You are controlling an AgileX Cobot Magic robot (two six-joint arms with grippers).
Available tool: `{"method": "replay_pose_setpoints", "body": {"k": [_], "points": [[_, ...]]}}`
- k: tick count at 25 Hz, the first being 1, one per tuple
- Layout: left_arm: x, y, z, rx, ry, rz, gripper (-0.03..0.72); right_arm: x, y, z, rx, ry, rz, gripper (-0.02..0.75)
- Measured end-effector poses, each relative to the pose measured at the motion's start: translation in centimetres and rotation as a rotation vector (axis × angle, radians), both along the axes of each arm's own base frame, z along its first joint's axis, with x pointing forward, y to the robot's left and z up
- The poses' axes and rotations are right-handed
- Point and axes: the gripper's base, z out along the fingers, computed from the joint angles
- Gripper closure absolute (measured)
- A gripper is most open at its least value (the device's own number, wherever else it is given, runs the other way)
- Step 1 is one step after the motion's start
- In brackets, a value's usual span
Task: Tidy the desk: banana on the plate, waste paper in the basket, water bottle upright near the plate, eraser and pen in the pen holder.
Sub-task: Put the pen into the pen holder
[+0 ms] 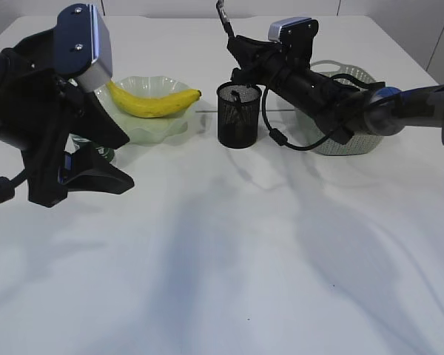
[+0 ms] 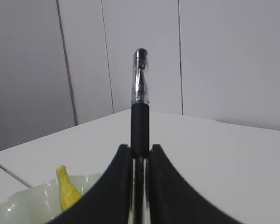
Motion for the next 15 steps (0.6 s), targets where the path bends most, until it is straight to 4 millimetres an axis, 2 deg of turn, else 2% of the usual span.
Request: {"method": "replay_pose_setpoints", "body": {"k": [10, 15], "points": [[0.0, 0.0, 0.0, -0.001, 0.0, 0.0, 0.228, 1.3, 0.2, -1.9, -0.003, -0.011, -0.008, 0.69], [0.0, 0.0, 0.0, -0.002, 0.001, 0.001, 0.228, 1.7, 0.2, -3.7, -0.011, 0.011, -0.012, 0.69]]}}
